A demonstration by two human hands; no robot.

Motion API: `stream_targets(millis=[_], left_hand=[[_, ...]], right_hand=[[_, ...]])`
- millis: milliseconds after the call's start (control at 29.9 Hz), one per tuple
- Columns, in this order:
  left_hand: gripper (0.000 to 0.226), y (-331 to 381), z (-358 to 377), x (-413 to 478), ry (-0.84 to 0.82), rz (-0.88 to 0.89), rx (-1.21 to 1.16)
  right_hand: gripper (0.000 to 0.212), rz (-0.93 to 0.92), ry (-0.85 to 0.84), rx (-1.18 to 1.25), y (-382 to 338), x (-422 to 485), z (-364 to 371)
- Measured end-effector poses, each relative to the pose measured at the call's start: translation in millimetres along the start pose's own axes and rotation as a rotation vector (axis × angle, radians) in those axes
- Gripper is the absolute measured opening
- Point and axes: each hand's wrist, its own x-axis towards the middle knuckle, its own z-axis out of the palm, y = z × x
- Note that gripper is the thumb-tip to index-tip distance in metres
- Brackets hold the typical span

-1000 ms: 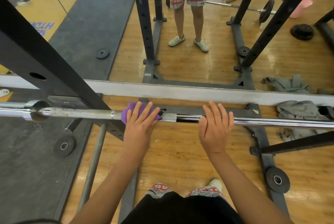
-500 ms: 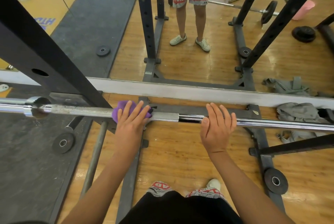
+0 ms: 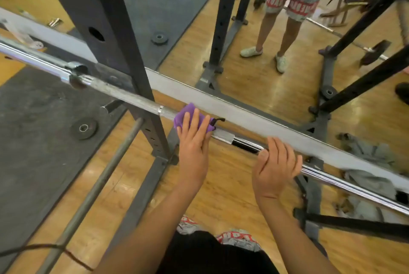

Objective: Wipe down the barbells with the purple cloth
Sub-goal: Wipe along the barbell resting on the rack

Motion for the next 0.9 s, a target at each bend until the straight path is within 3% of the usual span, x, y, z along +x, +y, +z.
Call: stream_targets(millis=[134,268,502,669,903], left_hand=[[0.042,30,20,4,0.284,-0.288,-0.261],[0.041,62,45,13,0.442,-0.476,-0.332],[0.042,75,56,2,0.457,-0.478,-0.278],[0.042,67,52,22,0.559,-0.597,-0.242],[0.042,100,63,11,0.647,-0.667,-0.444]], right_hand=[[0.044,-0.016,-0.042,0.021,1,1,-2],[0.047,-0.003,-0.144,0.040,1,0,-9],[0.049,-0.003,-0.261,0.084,5,1,-13],[0.050,-0.015,-0.284,0.110,5,1,-17],[0.047,-0.047,-0.280,0.102,8,1,-19]])
